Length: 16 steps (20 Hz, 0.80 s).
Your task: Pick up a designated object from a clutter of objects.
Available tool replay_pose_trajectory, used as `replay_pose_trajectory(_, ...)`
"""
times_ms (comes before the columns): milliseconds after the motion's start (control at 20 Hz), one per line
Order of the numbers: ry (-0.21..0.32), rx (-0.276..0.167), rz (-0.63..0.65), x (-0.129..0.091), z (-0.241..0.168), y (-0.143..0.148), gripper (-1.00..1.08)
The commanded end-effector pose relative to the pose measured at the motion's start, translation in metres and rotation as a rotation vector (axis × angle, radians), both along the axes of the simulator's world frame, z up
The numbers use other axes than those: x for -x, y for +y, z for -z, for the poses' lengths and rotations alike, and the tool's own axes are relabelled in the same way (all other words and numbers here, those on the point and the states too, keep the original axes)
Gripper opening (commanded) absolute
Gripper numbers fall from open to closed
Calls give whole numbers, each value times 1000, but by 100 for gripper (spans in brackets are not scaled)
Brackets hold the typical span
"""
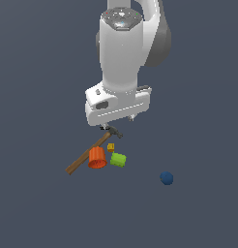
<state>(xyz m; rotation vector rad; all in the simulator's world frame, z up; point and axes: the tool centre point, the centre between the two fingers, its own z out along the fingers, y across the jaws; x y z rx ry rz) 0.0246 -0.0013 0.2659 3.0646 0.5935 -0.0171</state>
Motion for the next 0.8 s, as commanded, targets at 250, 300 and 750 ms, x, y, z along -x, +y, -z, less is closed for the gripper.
replay_pose_trajectory(250, 4, 1, -201, -13, 35, -2, 100)
replay_pose_trajectory(300, 4, 1, -228, -15, 40, -2, 100)
replay_pose_trajectory(750, 7, -3, -468, -27, 84, -3, 100)
